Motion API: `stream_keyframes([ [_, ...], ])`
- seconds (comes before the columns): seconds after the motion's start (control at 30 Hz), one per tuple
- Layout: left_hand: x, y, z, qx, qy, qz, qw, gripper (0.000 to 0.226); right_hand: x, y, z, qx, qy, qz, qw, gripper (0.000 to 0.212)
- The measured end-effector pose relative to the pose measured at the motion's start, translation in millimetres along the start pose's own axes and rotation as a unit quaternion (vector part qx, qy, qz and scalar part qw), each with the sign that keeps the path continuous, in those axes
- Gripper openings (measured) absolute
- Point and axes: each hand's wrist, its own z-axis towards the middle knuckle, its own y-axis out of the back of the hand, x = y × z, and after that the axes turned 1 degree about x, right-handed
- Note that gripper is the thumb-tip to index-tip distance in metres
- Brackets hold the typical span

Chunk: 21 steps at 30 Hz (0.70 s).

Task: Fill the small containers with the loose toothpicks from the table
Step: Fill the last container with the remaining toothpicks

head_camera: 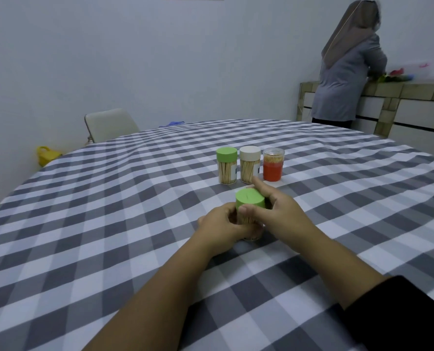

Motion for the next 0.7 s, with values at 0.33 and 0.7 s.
stream_keyframes([
  [0.33,6,2,7,0.022,0.008,0.000,1.000,0.063,4,7,0,0.062,0.019,0.044,0.997,0.068],
  [0.7,5,1,6,0.016,0.003,-0.012,1.000,0.061,2,9,5,0.063,0.010,0.042,0.997,0.087],
])
